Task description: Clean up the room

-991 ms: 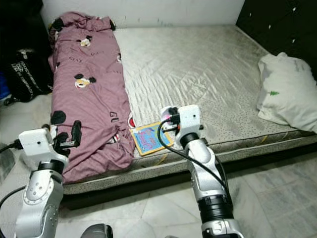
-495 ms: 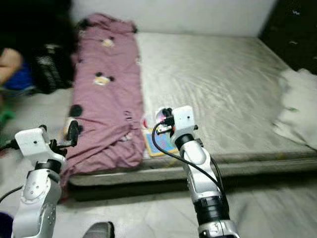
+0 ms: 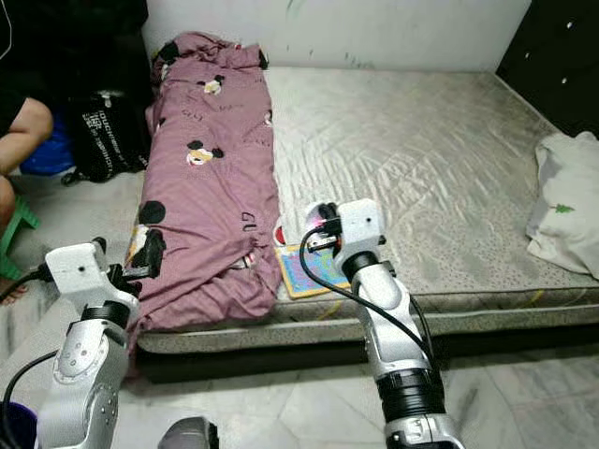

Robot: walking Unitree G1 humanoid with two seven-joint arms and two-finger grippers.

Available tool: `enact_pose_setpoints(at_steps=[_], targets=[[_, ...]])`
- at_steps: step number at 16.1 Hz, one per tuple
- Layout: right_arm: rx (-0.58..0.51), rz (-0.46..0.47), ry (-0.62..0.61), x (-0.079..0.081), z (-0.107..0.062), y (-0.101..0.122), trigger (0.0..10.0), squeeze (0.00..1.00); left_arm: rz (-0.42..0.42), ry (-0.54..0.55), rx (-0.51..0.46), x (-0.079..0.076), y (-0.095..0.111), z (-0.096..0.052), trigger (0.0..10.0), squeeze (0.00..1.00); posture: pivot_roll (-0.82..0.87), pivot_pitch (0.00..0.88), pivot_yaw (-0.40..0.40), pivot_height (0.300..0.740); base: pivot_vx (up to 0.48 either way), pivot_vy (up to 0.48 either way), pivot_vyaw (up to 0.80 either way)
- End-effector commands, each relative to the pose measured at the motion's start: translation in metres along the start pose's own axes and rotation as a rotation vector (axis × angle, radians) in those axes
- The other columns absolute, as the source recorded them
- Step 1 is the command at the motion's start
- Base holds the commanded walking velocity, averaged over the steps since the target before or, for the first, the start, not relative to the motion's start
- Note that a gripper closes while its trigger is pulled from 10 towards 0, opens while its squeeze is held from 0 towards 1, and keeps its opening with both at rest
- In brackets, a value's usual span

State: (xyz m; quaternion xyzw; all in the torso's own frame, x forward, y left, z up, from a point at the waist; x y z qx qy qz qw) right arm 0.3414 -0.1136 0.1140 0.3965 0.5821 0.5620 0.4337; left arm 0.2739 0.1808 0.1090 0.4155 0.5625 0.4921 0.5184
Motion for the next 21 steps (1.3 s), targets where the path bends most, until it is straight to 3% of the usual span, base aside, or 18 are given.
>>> enact_pose_setpoints(at_steps=[1, 6, 11, 21], targets=[[-0.010, 0.011, 0.022, 0.0057, 0.0030, 0.0025, 10.0, 0.00, 0.003, 0.008, 0.011, 0.0037, -0.0014, 0.0019, 10.0, 0.00, 0.06, 0.000, -0.074, 0.740, 0.000, 0.480, 0.00], [-0.011, 0.026, 0.024, 0.0052, 0.0052, 0.0028, 10.0, 0.00, 0.004, 0.007, 0.004, 0.0034, -0.0003, 0.0035, 10.0, 0.00, 0.06, 0.000, -0.074, 0.740, 0.000, 0.480, 0.00], [-0.018, -0.007, 0.041, 0.0080, 0.0068, 0.0047, 10.0, 0.00, 0.012, 0.033, -0.002, 0.0061, 0.0005, 0.0053, 10.0, 0.00, 0.06, 0.000, -0.073, 0.740, 0.000, 0.000, 0.00], [-0.020, -0.010, 0.059, 0.0107, 0.0085, 0.0047, 10.0, 0.00, -0.005, 0.033, 0.000, 0.0058, 0.0005, 0.0073, 10.0, 0.00, 0.06, 0.000, -0.071, 0.740, 0.000, 0.000, 0.80]])
Point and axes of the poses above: a point about 5 cm out from each wrist's last joint towards the gripper, its own z axis pointing out of the wrist towards the gripper, its own y axis along the axis of the wrist's last joint, x = y × z, the point moved 3 cm from there along z, pointing out of the wrist towards the gripper, and after that the axes turned 1 degree about -z, right-handed, at the moved point
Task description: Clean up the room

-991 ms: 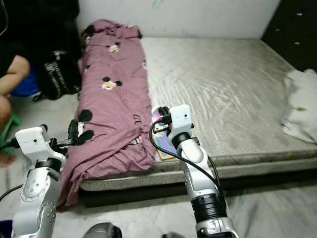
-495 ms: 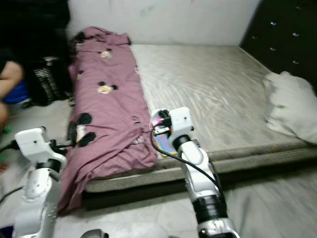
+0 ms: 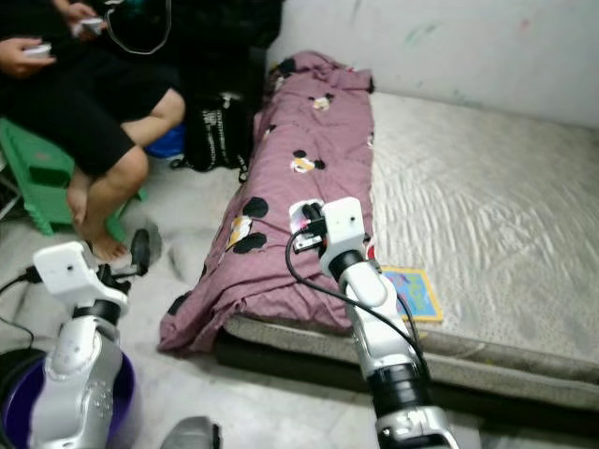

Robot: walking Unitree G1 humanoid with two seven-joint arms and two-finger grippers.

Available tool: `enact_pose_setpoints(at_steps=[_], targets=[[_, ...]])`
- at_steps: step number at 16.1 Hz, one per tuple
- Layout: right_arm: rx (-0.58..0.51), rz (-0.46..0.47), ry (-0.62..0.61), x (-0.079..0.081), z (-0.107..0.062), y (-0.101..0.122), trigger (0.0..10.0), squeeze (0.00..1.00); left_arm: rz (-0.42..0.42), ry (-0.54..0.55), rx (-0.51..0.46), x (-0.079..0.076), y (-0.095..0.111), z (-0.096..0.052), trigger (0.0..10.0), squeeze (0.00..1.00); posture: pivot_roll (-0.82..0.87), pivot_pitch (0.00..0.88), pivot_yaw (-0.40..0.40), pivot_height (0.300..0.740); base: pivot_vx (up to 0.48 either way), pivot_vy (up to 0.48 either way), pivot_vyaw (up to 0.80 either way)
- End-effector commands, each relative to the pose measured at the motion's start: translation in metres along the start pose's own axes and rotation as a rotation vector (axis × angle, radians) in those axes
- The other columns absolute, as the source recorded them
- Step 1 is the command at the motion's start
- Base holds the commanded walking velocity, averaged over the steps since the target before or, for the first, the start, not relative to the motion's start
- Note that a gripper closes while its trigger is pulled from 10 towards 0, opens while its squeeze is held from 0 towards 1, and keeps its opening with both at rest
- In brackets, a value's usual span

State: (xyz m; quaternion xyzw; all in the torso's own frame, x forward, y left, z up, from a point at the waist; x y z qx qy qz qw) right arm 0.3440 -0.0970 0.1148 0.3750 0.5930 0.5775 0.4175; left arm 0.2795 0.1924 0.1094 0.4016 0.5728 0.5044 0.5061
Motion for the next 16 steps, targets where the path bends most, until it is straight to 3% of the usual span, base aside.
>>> enact_pose_setpoints(at_steps=[1, 16], targets=[[-0.008, -0.007, -0.003, -0.0040, 0.0007, 0.0029, 10.0, 0.00, -0.003, -0.016, 0.009, -0.0049, -0.0016, 0.0002, 10.0, 0.00, 0.06, 0.000, -0.071, 0.740, 0.000, 0.000, 0.80], [-0.012, -0.009, 0.019, -0.0020, 0.0032, 0.0025, 10.0, 0.00, -0.017, -0.025, 0.003, -0.0067, -0.0020, 0.0030, 10.0, 0.00, 0.06, 0.000, -0.075, 0.740, 0.000, 0.000, 0.80]])
Point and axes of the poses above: a point about 5 cm out from each wrist's last joint towards the gripper, its own z axis pointing out of the wrist towards the gripper, its own y axis along the axis of the wrist's last joint, x = y × z, the point moved 3 cm from there along z, pointing out of the wrist towards the gripper, and after that the axes turned 1 degree about -z, right-handed, at the moved point
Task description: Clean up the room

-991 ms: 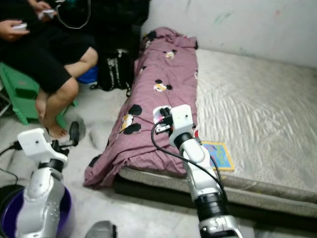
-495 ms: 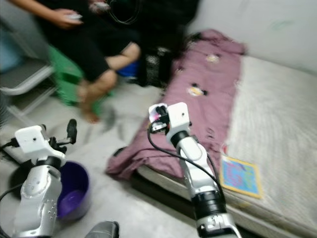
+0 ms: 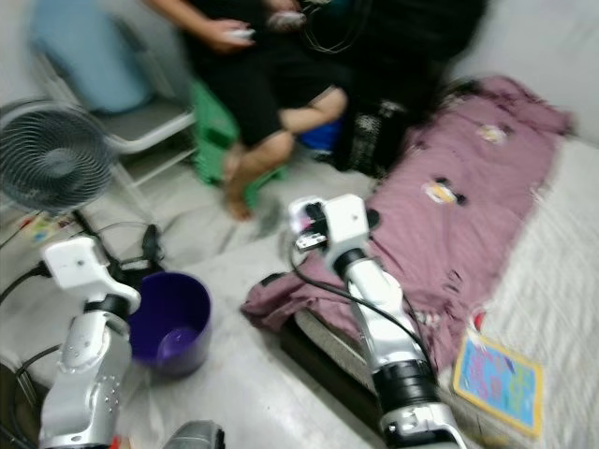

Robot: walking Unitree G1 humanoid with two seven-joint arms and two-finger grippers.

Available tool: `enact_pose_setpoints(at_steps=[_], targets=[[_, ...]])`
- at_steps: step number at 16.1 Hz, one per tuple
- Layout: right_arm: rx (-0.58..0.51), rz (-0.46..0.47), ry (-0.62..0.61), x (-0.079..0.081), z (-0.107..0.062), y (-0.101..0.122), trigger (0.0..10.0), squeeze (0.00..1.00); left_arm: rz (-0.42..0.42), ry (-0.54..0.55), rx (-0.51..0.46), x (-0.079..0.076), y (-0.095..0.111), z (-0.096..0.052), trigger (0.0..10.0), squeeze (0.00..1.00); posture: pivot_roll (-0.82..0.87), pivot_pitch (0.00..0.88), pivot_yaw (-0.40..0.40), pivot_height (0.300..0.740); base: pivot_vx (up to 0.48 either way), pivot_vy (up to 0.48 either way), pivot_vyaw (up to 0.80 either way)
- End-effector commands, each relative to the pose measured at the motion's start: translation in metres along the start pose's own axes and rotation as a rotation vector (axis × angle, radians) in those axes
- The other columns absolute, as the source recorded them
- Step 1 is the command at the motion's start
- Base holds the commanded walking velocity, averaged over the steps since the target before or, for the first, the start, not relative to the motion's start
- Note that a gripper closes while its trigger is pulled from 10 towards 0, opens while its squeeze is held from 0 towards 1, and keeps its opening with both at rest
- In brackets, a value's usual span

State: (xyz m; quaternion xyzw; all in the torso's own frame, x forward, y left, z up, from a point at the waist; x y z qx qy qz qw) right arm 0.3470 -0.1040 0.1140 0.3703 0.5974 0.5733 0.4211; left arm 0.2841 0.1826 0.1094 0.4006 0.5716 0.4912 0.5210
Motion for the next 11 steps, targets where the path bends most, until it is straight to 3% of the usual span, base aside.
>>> enact_pose_setpoints(at_steps=[1, 4, 11], targets=[[-0.021, 0.006, 0.025, 0.007, 0.004, 0.004, 10.0, 0.00, 0.010, 0.007, 0.002, 0.004, 0.000, 0.000, 10.0, 0.00, 0.07, 0.000, -0.074, 0.740, 0.000, 0.000, 0.80], [-0.023, -0.005, 0.060, 0.011, 0.009, 0.004, 10.0, 0.00, 0.013, 0.038, -0.013, 0.005, 0.002, -0.003, 10.0, 0.00, 0.11, 0.000, -0.099, 0.740, 0.000, 0.000, 0.79], [-0.045, 0.008, 0.102, 0.024, 0.019, 0.008, 10.0, 0.00, 0.017, 0.062, -0.016, 0.007, 0.000, -0.005, 10.0, 0.00, 0.12, 0.000, -0.107, 0.740, 0.000, 0.000, 0.00]])
Point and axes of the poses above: a point about 5 cm out from each wrist's last joint towards the gripper, its own z axis pointing out of the wrist towards the gripper, its own y axis along the axis of the wrist's last joint, x = y × z, the point moved 3 cm from there along z, pointing out of the wrist towards the gripper, and after that the axes turned 1 degree about -z, right-handed, at the moved point
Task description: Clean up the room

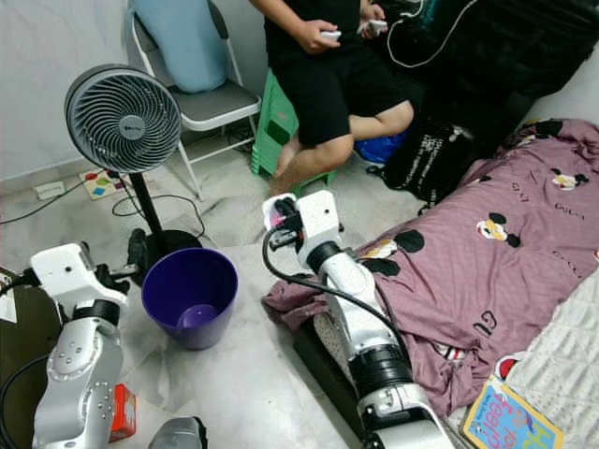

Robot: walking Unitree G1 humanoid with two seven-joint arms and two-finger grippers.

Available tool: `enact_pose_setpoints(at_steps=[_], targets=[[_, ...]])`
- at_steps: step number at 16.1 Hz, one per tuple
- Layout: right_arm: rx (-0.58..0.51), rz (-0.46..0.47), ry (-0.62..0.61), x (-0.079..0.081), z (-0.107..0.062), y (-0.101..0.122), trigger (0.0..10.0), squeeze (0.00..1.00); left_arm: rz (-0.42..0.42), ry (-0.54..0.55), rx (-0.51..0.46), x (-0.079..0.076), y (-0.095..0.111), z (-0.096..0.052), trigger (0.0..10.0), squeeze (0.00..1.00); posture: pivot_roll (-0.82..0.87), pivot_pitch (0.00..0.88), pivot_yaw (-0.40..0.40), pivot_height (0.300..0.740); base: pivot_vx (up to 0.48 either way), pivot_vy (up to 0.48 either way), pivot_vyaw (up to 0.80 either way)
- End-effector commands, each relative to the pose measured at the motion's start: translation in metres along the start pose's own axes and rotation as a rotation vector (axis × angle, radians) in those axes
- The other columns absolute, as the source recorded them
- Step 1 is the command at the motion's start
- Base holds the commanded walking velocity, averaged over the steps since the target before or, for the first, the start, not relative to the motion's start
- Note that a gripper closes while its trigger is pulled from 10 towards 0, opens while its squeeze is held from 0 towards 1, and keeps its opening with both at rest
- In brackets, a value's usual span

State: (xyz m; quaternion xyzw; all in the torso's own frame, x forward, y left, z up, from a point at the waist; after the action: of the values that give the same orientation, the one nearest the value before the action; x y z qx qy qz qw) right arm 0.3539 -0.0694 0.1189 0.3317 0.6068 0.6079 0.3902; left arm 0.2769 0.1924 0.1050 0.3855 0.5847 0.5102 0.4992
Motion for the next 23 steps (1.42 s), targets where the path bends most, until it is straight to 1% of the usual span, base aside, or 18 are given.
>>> enact_pose_setpoints(at_steps=[1, 2, 3, 5, 6, 7, 8, 10, 11, 13, 15, 18, 20, 23], targets=[[-0.012, 0.002, -0.032, -0.007, -0.002, 0.002, 10.0, 0.00, 0.010, -0.021, -0.003, -0.006, 0.001, 0.002, 10.0, 0.00, 0.10, 0.000, -0.089, 0.740, 0.000, 0.000, 0.00], [-0.014, 0.002, -0.039, -0.008, -0.002, 0.002, 10.0, 0.00, 0.014, -0.028, 0.000, -0.007, 0.000, 0.003, 10.0, 0.00, 0.10, 0.000, -0.089, 0.740, 0.000, 0.000, 0.00], [-0.027, -0.003, -0.079, -0.012, -0.007, 0.001, 10.0, 0.00, 0.008, -0.074, 0.016, -0.015, 0.000, 0.006, 10.0, 0.00, 0.07, 0.000, -0.049, 0.740, 0.000, 0.000, 0.00], [-0.030, 0.035, -0.115, -0.017, -0.010, 0.002, 10.0, 0.00, 0.015, -0.118, 0.028, -0.023, -0.001, 0.008, 10.0, 0.00, 0.04, 0.000, -0.015, 0.740, 0.000, 0.000, 0.00], [-0.032, 0.040, -0.120, -0.016, -0.015, 0.001, 10.0, 0.00, 0.003, -0.138, 0.046, -0.027, -0.002, 0.008, 10.0, 0.00, 0.03, 0.000, 0.004, 0.740, 0.000, 0.000, 0.00], [-0.032, 0.040, -0.131, -0.017, -0.018, 0.000, 10.0, 0.00, 0.003, -0.150, 0.055, -0.028, -0.004, 0.008, 10.0, 0.00, 0.02, 0.000, 0.017, 0.740, 0.000, 0.000, 0.00], [-0.033, 0.041, -0.168, -0.021, -0.025, -0.002, 10.0, 0.00, 0.010, -0.176, 0.066, -0.032, -0.007, 0.008, 10.0, 0.00, 0.01, 0.000, 0.027, 0.740, 0.000, 0.000, 0.00], [-0.032, 0.019, -0.182, -0.021, -0.028, -0.004, 10.0, 0.00, 0.014, -0.184, 0.061, -0.035, -0.006, 0.011, 10.0, 0.00, 0.00, 0.000, 0.038, 0.740, 0.000, 0.000, 0.00], [-0.029, 0.006, -0.181, -0.021, -0.029, -0.006, 10.0, 0.00, 0.014, -0.191, 0.056, -0.036, -0.004, 0.014, 10.0, 0.00, 0.00, 0.000, 0.038, 0.740, 0.000, 0.000, 0.00], [-0.022, 0.005, -0.177, -0.019, -0.029, -0.006, 10.0, 0.00, 0.017, -0.203, 0.054, -0.037, -0.003, 0.015, 10.0, 0.00, 0.01, 0.000, 0.030, 0.740, 0.000, 0.000, 0.80], [-0.011, 0.004, -0.166, -0.017, -0.030, -0.008, 10.0, 0.00, 0.014, -0.205, 0.060, -0.037, -0.004, 0.012, 10.0, 0.00, 0.02, 0.000, 0.018, 0.740, 0.000, 0.000, 0.80], [0.004, 0.018, -0.136, -0.012, -0.030, -0.010, 10.0, 0.00, -0.018, -0.198, 0.073, -0.035, -0.007, 0.002, 10.0, 0.00, 0.03, 0.020, -0.009, 0.740, 0.000, 0.000, 0.80], [0.006, 0.020, -0.123, -0.010, -0.028, -0.009, 10.0, 0.00, -0.023, -0.202, 0.070, -0.035, -0.007, 0.001, 10.0, 0.00, 0.04, 0.024, -0.023, 0.740, 0.000, 0.000, 0.69], [0.007, 0.017, -0.117, -0.012, -0.027, -0.008, 10.0, 0.00, -0.066, -0.248, 0.051, -0.043, -0.003, 0.003, 10.0, 0.00, 0.03, 0.022, -0.030, 0.740, 0.187, 0.000, 0.00]])
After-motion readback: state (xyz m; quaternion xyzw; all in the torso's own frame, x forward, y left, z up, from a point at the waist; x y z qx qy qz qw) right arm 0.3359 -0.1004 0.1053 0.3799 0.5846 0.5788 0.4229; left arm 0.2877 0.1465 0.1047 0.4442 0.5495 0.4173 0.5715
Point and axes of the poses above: a point about 5 cm out from each wrist's last joint towards the gripper, its own z axis pointing out of the wrist towards the gripper, its own y axis along the axis of the wrist's last joint, x = y × z, the point moved 3 cm from there along z, pointing out of the wrist towards the gripper, and after that the axes turned 1 degree about -z, right-handed, at the moved point
